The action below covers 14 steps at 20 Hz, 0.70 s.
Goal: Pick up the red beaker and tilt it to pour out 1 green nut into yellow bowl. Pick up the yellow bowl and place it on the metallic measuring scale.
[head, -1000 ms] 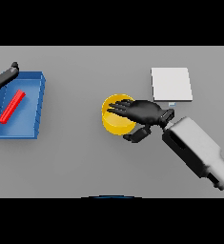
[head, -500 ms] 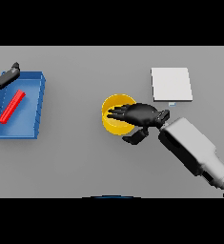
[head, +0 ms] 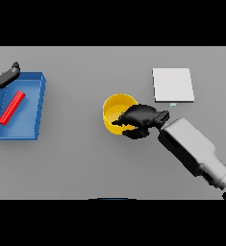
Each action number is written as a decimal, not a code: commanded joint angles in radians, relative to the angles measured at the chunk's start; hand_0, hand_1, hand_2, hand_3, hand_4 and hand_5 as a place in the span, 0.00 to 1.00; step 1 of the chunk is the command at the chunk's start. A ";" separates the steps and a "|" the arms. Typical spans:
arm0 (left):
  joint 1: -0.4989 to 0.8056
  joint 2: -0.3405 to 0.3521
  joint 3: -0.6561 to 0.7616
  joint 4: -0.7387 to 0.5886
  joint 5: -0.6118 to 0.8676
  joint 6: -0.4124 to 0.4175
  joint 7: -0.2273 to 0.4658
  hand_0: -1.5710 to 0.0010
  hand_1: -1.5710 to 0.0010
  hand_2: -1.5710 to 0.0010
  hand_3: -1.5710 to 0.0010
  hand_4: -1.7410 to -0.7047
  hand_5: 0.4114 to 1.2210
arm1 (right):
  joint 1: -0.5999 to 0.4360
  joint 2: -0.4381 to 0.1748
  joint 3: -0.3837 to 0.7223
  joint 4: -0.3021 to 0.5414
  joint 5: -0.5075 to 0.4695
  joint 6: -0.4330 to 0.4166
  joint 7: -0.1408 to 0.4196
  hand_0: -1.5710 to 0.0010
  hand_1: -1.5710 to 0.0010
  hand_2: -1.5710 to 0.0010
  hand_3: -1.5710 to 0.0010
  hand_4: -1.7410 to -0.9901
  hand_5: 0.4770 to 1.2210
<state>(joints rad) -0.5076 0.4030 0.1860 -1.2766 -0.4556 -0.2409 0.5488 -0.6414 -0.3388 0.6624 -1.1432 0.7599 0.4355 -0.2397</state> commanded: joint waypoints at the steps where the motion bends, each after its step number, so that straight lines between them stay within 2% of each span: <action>1: 0.006 -0.001 0.002 -0.006 0.004 -0.001 0.001 1.00 1.00 1.00 1.00 0.92 0.40 | 0.004 0.000 0.000 -0.007 -0.006 0.011 0.013 0.40 0.49 0.50 0.38 0.29 0.85; 3: -0.001 0.002 0.007 0.002 0.010 -0.004 -0.005 1.00 1.00 1.00 1.00 0.92 0.40 | 0.003 -0.008 0.000 -0.013 -0.018 0.012 0.009 0.26 0.31 0.32 0.34 0.20 0.90; 6: 0.008 -0.006 0.000 0.012 0.002 0.002 -0.011 1.00 1.00 1.00 1.00 0.92 0.40 | -0.001 -0.022 0.003 -0.024 -0.019 0.022 -0.006 0.13 0.16 0.16 0.29 0.11 0.95; 9: -0.003 -0.002 0.000 0.004 0.004 -0.001 -0.006 1.00 1.00 1.00 1.00 0.92 0.39 | -0.010 -0.029 -0.010 -0.054 -0.026 0.043 0.043 0.07 0.08 0.08 0.23 0.07 0.97; 10: 0.007 -0.008 -0.004 0.000 0.001 0.003 -0.016 1.00 1.00 1.00 1.00 0.92 0.39 | -0.013 -0.038 -0.016 -0.061 -0.034 0.046 0.034 0.05 0.07 0.07 0.20 0.06 0.98; 12: 0.006 -0.003 -0.003 -0.003 0.001 0.002 -0.013 1.00 1.00 1.00 1.00 0.92 0.39 | -0.009 -0.058 -0.030 -0.098 -0.055 0.076 0.053 0.03 0.04 0.04 0.14 0.04 0.99; 14: 0.007 0.003 0.000 0.001 -0.001 0.003 -0.014 1.00 1.00 1.00 1.00 0.92 0.39 | -0.018 -0.074 -0.048 -0.133 -0.084 0.098 0.069 0.02 0.03 0.03 0.14 0.03 0.99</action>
<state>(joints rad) -0.5009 0.4058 0.1857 -1.2754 -0.4570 -0.2382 0.5342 -0.6597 -0.4135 0.6138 -1.2763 0.6735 0.5333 -0.1735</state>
